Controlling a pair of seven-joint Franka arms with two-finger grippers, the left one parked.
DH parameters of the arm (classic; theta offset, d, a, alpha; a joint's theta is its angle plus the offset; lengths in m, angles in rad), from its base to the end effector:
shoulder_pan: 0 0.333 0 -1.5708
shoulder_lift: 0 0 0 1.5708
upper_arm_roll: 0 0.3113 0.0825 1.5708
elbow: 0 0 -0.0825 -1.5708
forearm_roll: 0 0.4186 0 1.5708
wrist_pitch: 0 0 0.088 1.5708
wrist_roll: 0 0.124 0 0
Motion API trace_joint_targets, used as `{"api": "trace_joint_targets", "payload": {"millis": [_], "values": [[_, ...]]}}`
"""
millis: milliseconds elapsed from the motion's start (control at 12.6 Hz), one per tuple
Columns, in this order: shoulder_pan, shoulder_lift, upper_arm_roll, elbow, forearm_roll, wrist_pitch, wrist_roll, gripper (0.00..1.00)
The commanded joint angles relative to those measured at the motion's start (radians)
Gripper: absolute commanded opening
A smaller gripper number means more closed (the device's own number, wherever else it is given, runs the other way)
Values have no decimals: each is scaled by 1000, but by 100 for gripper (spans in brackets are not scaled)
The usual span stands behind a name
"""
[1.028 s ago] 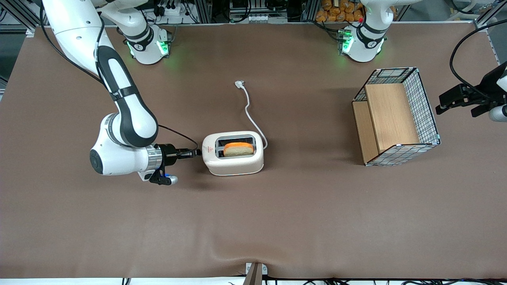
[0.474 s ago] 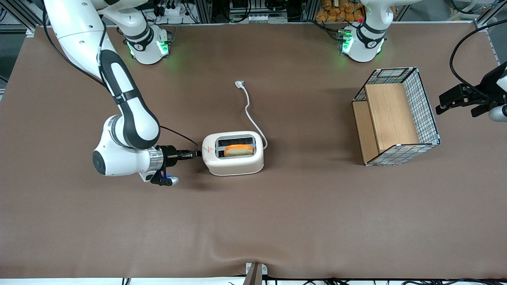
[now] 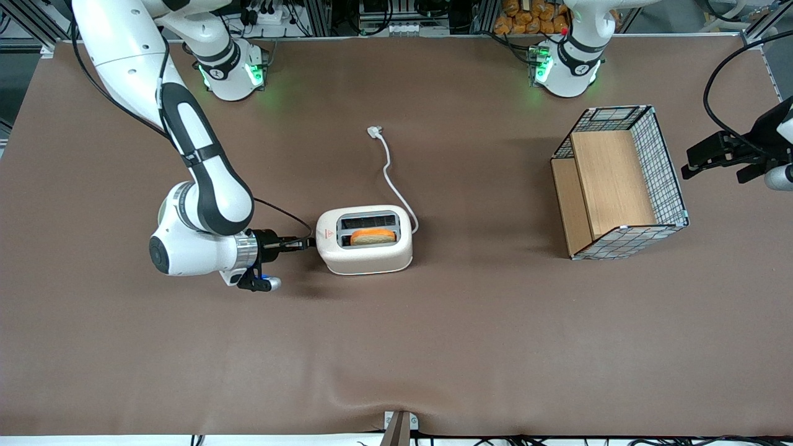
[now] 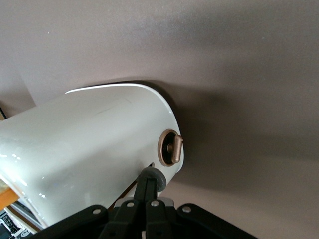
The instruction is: Press toaster button with right arm
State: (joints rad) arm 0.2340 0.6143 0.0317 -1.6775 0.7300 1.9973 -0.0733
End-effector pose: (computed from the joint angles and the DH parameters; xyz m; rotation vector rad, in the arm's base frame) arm 0.6404 0.2256 0.1970 -2.5038 0.0986 0.4442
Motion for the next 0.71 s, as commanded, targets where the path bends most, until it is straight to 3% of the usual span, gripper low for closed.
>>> {"api": "trace_joint_targets", "payload": {"millis": [0,633], "values": [[18,19,-10,-28,20,60,-48,0],[19,25,-10,-50,22,89,-80,0]]}}
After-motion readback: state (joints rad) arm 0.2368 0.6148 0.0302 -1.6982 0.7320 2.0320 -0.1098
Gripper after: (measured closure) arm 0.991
